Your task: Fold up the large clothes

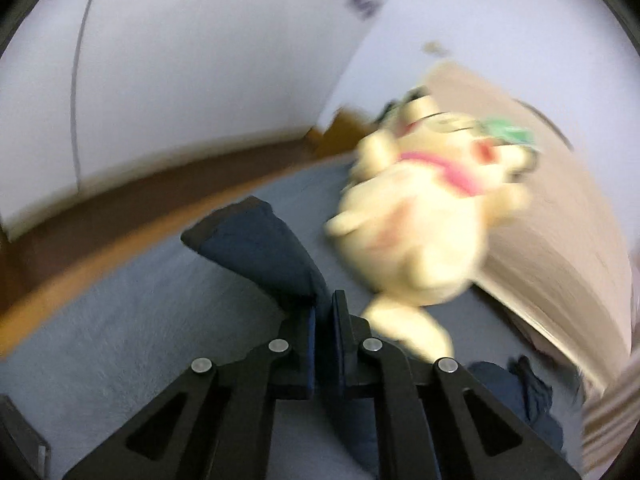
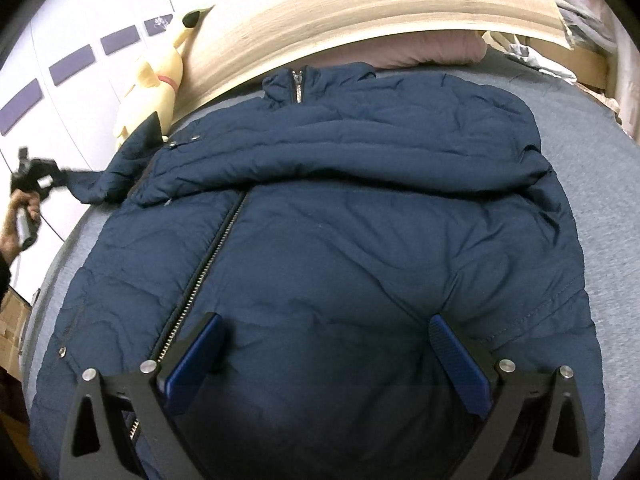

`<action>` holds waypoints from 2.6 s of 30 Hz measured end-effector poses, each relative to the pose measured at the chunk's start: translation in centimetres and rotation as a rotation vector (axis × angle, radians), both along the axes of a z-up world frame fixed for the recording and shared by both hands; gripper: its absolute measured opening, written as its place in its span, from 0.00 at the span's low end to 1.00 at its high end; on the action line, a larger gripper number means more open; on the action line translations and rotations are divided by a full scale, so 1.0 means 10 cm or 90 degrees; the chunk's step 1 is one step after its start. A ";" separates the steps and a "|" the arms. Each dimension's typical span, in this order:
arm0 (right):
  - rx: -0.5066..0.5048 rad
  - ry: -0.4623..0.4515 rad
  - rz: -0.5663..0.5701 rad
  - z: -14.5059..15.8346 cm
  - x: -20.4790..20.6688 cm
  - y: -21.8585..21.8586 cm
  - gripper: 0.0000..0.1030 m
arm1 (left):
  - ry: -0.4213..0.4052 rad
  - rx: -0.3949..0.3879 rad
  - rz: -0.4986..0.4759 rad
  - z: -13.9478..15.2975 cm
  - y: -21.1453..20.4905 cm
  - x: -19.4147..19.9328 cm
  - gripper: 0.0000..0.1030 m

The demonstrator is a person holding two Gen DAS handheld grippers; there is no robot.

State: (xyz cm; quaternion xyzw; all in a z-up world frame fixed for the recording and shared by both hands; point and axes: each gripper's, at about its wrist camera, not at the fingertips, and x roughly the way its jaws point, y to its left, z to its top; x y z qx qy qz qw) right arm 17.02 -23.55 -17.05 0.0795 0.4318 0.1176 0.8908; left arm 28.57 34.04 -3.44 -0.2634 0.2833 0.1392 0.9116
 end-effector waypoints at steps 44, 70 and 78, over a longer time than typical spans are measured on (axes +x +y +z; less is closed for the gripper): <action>0.213 -0.008 -0.025 0.48 0.05 -0.37 0.99 | -0.015 0.099 -0.367 0.65 -2.93 -0.53 0.75; -0.104 -0.055 -0.056 1.72 1.42 -0.09 0.09 | 0.046 0.042 -0.205 -0.03 -1.54 -0.93 0.75; -0.141 0.038 -0.103 0.83 1.48 -0.45 0.09 | 0.070 0.121 -0.249 0.01 -2.21 -0.50 0.75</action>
